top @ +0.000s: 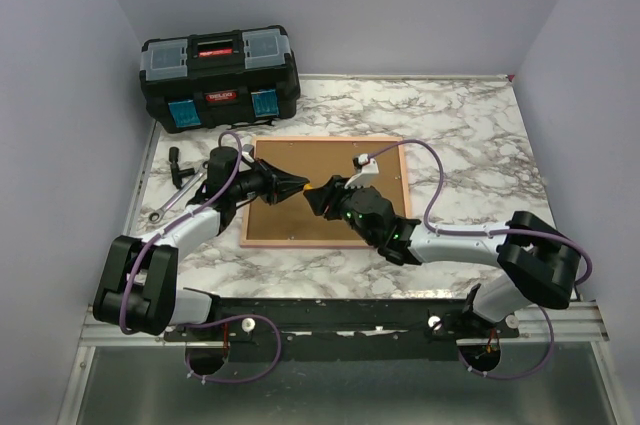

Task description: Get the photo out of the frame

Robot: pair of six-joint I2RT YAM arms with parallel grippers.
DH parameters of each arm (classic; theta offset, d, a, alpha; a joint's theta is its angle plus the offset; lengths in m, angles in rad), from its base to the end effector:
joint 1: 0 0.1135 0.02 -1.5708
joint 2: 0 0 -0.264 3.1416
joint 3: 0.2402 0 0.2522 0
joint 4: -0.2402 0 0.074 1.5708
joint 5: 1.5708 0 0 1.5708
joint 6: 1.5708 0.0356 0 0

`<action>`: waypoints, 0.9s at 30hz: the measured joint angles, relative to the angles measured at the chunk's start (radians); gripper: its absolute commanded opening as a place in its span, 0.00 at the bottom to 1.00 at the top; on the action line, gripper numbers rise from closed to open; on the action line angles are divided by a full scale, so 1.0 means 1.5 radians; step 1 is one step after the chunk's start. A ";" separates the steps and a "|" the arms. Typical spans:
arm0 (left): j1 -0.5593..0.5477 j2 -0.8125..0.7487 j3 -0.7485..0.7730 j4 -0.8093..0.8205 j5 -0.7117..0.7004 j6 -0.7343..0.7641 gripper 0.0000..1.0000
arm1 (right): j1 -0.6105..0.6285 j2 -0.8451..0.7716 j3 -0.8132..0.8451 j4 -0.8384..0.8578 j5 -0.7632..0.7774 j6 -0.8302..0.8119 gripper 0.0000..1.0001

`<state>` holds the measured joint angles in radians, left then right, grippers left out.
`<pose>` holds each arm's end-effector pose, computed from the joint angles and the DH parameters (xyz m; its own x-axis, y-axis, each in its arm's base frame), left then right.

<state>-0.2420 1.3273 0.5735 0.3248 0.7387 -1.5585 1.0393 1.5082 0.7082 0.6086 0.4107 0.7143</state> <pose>0.2537 -0.0873 0.2041 -0.7766 -0.5698 0.2689 -0.3943 0.1067 -0.9128 0.1754 0.2703 0.2228 -0.4605 0.4019 -0.7915 -0.3839 0.7138 0.5857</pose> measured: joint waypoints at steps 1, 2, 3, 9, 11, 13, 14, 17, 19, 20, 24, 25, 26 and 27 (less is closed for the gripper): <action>0.000 0.000 0.000 0.002 0.000 -0.001 0.00 | 0.000 0.000 0.000 0.001 0.000 0.000 0.44; 0.000 0.000 0.000 0.004 0.000 -0.002 0.00 | 0.000 0.001 0.002 0.002 0.000 -0.001 0.42; 0.000 0.000 0.000 0.007 0.000 -0.002 0.00 | 0.000 0.001 0.004 0.002 0.000 -0.001 0.39; 0.000 0.000 -0.003 0.014 0.000 -0.005 0.00 | 0.000 0.002 0.007 0.006 0.001 -0.005 0.48; 0.000 0.000 -0.005 0.016 0.001 -0.005 0.00 | 0.000 0.002 0.007 0.007 0.001 -0.007 0.48; 0.000 0.000 -0.006 0.017 0.001 -0.006 0.00 | 0.000 0.002 0.007 0.008 0.002 -0.008 0.46; 0.000 0.000 -0.006 0.017 0.001 -0.006 0.00 | 0.000 0.002 0.007 0.008 0.002 -0.009 0.45; 0.000 0.000 -0.006 0.017 0.001 -0.007 0.00 | 0.000 0.002 0.007 0.011 0.002 -0.013 0.29; 0.000 0.000 -0.006 0.017 0.000 -0.007 0.00 | 0.000 0.002 0.008 0.014 -0.001 -0.016 0.24; 0.000 0.000 -0.006 0.017 0.001 -0.007 0.00 | 0.000 0.002 0.009 0.017 -0.001 -0.018 0.27; 0.000 0.000 -0.006 0.019 0.005 -0.009 0.00 | 0.002 0.005 0.013 0.017 -0.003 -0.020 0.41; 0.000 0.000 -0.007 0.020 0.005 -0.009 0.00 | 0.002 0.006 0.013 0.017 -0.003 -0.022 0.39; 0.000 0.000 -0.007 0.020 0.005 -0.009 0.00 | 0.002 0.007 0.013 0.017 -0.003 -0.023 0.30; 0.000 0.000 -0.007 0.020 0.005 -0.009 0.00 | 0.002 0.009 0.013 0.017 -0.004 -0.023 0.13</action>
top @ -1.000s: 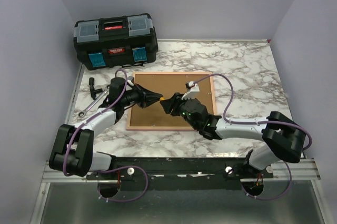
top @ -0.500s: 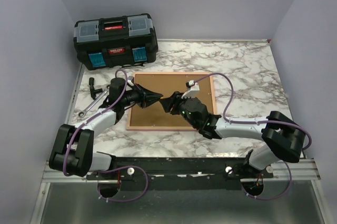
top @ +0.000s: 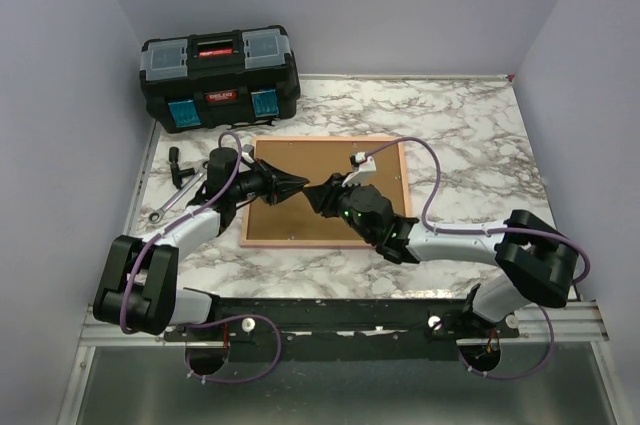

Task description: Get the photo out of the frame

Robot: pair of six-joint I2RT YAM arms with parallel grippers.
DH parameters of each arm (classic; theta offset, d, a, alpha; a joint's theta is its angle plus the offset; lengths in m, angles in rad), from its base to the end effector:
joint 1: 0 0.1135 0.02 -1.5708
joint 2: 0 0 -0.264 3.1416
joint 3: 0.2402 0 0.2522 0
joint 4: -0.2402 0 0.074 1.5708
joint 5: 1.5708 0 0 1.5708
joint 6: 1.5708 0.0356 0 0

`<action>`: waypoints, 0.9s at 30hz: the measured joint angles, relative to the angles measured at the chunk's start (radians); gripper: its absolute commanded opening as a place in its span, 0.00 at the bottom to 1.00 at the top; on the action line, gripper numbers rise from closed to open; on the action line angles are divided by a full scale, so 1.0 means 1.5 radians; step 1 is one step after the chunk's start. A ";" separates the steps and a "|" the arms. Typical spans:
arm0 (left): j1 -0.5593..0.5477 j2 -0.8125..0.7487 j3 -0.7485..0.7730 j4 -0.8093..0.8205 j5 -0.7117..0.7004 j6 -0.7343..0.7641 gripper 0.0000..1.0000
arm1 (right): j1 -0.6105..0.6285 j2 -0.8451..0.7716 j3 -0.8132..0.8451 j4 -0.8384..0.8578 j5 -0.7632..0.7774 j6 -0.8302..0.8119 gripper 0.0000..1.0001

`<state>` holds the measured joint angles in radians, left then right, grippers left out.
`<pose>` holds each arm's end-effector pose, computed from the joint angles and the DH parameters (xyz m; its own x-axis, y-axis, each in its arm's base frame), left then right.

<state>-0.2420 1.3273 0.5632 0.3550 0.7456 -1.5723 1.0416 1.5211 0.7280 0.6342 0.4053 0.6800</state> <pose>0.2531 -0.0873 0.2037 -0.7798 -0.5642 0.2712 -0.3874 0.0945 -0.9171 0.1771 0.2751 0.2278 -0.4373 0.3968 -0.8070 -0.4138 0.7080 0.5724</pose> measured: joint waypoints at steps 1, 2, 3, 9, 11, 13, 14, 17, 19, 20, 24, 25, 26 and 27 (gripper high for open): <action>0.000 0.000 -0.001 0.000 -0.003 0.000 0.00 | 0.000 0.001 0.000 0.001 -0.003 0.000 0.01; 0.000 0.000 -0.001 0.000 -0.002 0.000 0.00 | 0.000 0.001 0.001 0.001 -0.007 0.000 0.01; 0.001 0.000 -0.002 0.001 0.000 0.000 0.00 | 0.000 0.001 0.003 -0.001 0.000 0.001 0.01; 0.003 0.000 0.004 -0.021 0.000 0.024 0.49 | 0.001 -0.003 0.022 -0.049 0.009 0.000 0.01; 0.003 0.000 0.017 -0.053 -0.002 0.044 0.58 | -0.005 -0.018 0.023 -0.095 0.020 -0.001 0.01; 0.005 -0.001 0.035 -0.098 -0.011 0.073 0.60 | -0.020 -0.035 0.022 -0.139 0.027 -0.001 0.01; 0.007 -0.004 0.045 -0.120 -0.020 0.090 0.60 | -0.034 -0.049 0.022 -0.170 0.028 -0.001 0.01; 0.011 -0.017 0.083 -0.194 -0.055 0.146 0.58 | -0.080 -0.091 0.020 -0.261 0.032 -0.003 0.01; 0.012 -0.025 0.105 -0.226 -0.075 0.177 0.56 | -0.117 -0.114 0.023 -0.334 0.031 -0.007 0.01; 0.011 -0.032 0.117 -0.239 -0.089 0.197 0.55 | -0.137 -0.121 0.029 -0.372 0.030 -0.012 0.01; -0.020 -0.037 0.137 -0.244 -0.104 0.249 0.53 | -0.234 -0.119 0.087 -0.539 0.014 -0.042 0.01; -0.036 -0.031 0.142 -0.244 -0.103 0.258 0.52 | -0.256 -0.114 0.108 -0.578 0.011 -0.053 0.01; -0.054 -0.022 0.149 -0.242 -0.100 0.267 0.51 | -0.274 -0.105 0.132 -0.614 0.009 -0.063 0.01; -0.066 -0.014 0.152 -0.241 -0.097 0.272 0.51 | -0.287 -0.093 0.159 -0.646 0.007 -0.072 0.01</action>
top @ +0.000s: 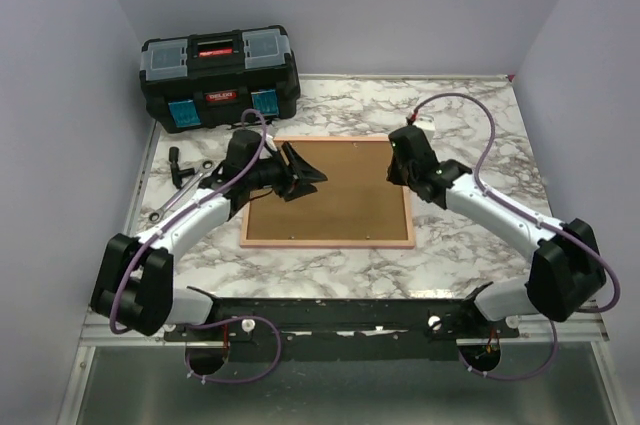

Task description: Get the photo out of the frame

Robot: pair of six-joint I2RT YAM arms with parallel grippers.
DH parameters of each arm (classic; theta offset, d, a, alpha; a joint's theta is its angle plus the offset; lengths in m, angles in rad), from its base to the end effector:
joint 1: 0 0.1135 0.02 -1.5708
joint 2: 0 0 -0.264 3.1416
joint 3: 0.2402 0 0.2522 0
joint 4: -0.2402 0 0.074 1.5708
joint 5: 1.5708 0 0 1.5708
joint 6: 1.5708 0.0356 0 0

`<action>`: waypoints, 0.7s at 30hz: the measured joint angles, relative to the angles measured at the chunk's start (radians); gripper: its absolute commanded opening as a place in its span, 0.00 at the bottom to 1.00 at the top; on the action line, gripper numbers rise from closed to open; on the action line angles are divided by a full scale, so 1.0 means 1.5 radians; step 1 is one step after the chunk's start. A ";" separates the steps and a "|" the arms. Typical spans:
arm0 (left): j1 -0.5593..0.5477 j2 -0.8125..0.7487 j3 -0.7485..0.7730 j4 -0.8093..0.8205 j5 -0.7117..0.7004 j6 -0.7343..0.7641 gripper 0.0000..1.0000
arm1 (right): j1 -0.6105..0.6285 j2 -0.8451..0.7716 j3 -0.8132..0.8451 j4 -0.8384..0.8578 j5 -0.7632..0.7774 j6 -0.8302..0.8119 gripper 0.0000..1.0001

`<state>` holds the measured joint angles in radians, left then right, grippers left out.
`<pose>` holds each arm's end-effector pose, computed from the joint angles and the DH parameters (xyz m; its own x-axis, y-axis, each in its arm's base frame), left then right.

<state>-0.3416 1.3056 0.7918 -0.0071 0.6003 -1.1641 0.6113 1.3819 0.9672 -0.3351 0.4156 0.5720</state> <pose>0.2602 -0.1139 0.2487 -0.8634 -0.4974 -0.0849 -0.1387 0.3957 -0.9078 0.2513 0.1586 0.2564 -0.6225 0.1685 -0.7643 0.0641 0.9842 0.1648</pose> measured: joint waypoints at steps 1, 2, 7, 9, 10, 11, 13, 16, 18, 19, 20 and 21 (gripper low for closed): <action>-0.022 0.014 0.002 0.009 0.008 0.005 0.51 | -0.009 0.015 0.028 -0.028 -0.002 -0.010 0.01; -0.041 0.029 0.001 0.020 0.017 0.007 0.50 | -0.016 0.031 0.054 -0.052 -0.004 -0.018 0.01; -0.123 0.089 -0.005 0.050 0.045 0.015 0.46 | -0.033 0.110 0.157 -0.142 -0.013 -0.054 0.01; -0.150 0.107 -0.005 0.053 0.050 0.019 0.44 | -0.038 0.152 0.203 -0.174 -0.016 -0.064 0.01; -0.159 0.114 -0.005 0.056 0.054 0.020 0.44 | -0.041 0.172 0.223 -0.185 -0.016 -0.068 0.01; -0.170 0.125 -0.006 0.064 0.061 0.019 0.43 | -0.044 0.191 0.240 -0.195 -0.016 -0.072 0.01; -0.183 0.143 -0.011 0.082 0.072 0.013 0.43 | -0.050 0.220 0.259 -0.208 -0.017 -0.081 0.01; -0.185 0.170 -0.020 0.106 0.087 0.000 0.42 | -0.061 0.250 0.271 -0.233 -0.022 -0.092 0.01; -0.185 0.185 -0.031 0.125 0.092 -0.012 0.42 | -0.074 0.265 0.279 -0.246 -0.026 -0.097 0.01; -0.185 0.189 -0.037 0.128 0.093 -0.017 0.42 | -0.081 0.271 0.282 -0.249 -0.027 -0.099 0.01; -0.185 0.192 -0.041 0.131 0.094 -0.021 0.42 | -0.084 0.275 0.282 -0.250 -0.028 -0.103 0.01; -0.186 0.195 -0.045 0.134 0.096 -0.024 0.42 | -0.086 0.277 0.282 -0.252 -0.029 -0.104 0.01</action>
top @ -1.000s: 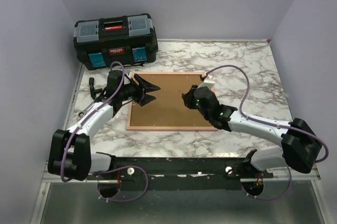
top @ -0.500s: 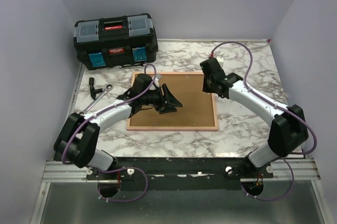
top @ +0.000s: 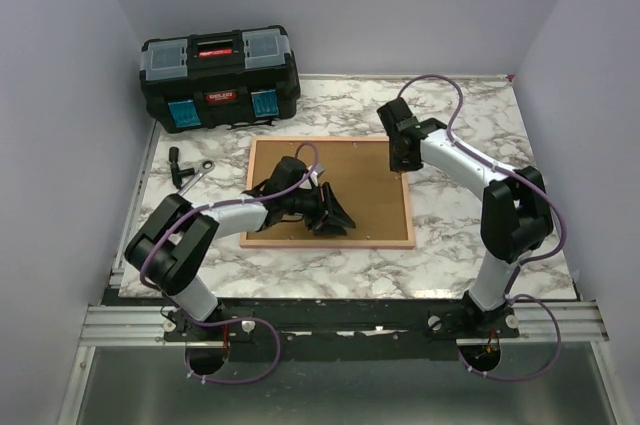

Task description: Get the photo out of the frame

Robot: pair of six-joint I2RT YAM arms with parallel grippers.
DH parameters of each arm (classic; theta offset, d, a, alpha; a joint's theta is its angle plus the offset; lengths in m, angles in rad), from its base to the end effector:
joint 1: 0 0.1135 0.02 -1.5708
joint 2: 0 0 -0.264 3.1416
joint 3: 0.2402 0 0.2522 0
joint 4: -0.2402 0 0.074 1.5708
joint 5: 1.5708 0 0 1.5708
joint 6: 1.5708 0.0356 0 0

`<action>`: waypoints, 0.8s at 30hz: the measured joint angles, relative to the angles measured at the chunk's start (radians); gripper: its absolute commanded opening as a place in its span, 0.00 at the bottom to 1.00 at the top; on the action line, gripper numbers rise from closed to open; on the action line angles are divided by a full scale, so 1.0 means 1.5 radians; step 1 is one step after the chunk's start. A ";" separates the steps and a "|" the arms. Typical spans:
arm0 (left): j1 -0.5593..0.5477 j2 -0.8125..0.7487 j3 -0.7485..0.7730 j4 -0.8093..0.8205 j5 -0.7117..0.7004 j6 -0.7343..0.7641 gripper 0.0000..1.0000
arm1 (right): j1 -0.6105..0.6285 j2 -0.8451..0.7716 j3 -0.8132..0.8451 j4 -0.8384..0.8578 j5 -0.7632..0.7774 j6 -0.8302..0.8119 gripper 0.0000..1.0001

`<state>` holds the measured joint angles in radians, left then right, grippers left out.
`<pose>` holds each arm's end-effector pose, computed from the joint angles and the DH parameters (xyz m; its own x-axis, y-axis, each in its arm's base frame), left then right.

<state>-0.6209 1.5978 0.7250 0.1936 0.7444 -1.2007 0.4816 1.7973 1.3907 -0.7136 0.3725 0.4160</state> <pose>0.2369 -0.1991 0.1654 -0.9835 -0.1396 0.1154 -0.1665 0.4462 -0.8793 0.3381 0.1621 0.2325 -0.8473 -0.0181 -0.5308 0.0563 0.9907 -0.1237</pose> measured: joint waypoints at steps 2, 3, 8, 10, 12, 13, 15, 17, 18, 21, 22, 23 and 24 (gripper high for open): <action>-0.002 0.005 -0.001 0.005 0.002 -0.004 0.42 | -0.007 0.005 0.003 -0.007 0.000 -0.005 0.00; -0.003 0.008 -0.001 0.009 0.003 -0.008 0.42 | -0.007 0.008 0.007 -0.010 0.000 -0.009 0.01; -0.004 0.028 -0.006 0.038 0.009 -0.027 0.42 | -0.007 0.016 0.010 -0.011 0.001 -0.024 0.01; -0.006 0.037 -0.010 0.045 0.011 -0.034 0.42 | -0.007 0.016 0.010 -0.011 0.001 -0.027 0.01; -0.007 0.043 -0.014 0.047 0.011 -0.041 0.42 | -0.007 0.016 0.010 -0.012 0.001 -0.028 0.01; -0.007 0.045 -0.016 0.047 0.011 -0.041 0.42 | -0.007 0.016 0.010 -0.012 0.000 -0.028 0.01; -0.007 0.049 -0.018 0.049 0.011 -0.046 0.42 | -0.007 0.016 0.010 -0.012 -0.005 -0.028 0.01; -0.007 0.056 -0.019 0.052 0.011 -0.051 0.42 | -0.007 0.015 0.009 -0.013 -0.015 -0.028 0.01; -0.007 0.059 -0.020 0.054 0.011 -0.054 0.42 | -0.008 0.013 0.007 -0.012 -0.018 -0.028 0.01; -0.007 0.069 -0.024 0.057 0.011 -0.059 0.42 | -0.008 0.002 -0.010 -0.012 -0.031 -0.028 0.01; -0.007 0.071 -0.024 0.057 0.011 -0.060 0.42 | -0.008 -0.001 -0.014 -0.012 -0.033 -0.027 0.01; -0.007 0.073 -0.025 0.057 0.011 -0.061 0.42 | -0.008 -0.004 -0.020 -0.012 -0.037 -0.027 0.01; -0.007 0.073 -0.025 0.057 0.011 -0.061 0.42 | -0.008 -0.006 -0.024 -0.013 -0.041 -0.027 0.01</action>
<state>-0.6308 1.7077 0.6876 0.2790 0.7609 -1.2922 0.4694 1.7882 1.3552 -0.7326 0.3111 0.3756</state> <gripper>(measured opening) 0.421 0.242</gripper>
